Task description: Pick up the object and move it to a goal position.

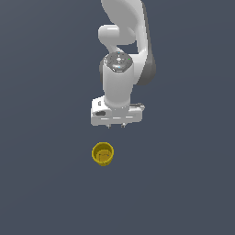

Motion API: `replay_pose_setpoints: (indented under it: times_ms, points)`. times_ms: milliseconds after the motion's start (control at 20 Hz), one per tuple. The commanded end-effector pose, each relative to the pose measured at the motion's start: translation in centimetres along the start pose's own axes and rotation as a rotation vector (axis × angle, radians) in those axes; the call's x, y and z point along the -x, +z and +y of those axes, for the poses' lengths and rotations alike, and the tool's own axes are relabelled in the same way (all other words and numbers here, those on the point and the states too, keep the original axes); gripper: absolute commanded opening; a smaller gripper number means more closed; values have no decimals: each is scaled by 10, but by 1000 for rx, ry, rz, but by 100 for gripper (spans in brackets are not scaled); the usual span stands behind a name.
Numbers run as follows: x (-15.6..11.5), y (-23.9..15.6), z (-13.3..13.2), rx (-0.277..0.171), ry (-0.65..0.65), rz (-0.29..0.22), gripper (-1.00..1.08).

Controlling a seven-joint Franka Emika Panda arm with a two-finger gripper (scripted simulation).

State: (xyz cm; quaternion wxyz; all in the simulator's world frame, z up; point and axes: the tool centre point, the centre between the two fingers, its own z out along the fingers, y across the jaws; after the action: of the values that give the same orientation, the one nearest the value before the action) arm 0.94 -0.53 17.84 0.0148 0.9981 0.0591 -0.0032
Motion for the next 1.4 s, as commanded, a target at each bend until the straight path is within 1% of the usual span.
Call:
replay_pose_setpoints:
  times_ms: [0, 250, 550, 950, 1350]
  points:
    - [-5, 2, 1, 7, -34, -7, 28]
    - [-21, 6, 6, 29, -135, -30, 28]
    - [-44, 16, 13, 65, -301, -73, 28]
    - [-73, 30, 26, 113, -529, -146, 28]
    - [-95, 47, 39, 155, -745, -233, 28]
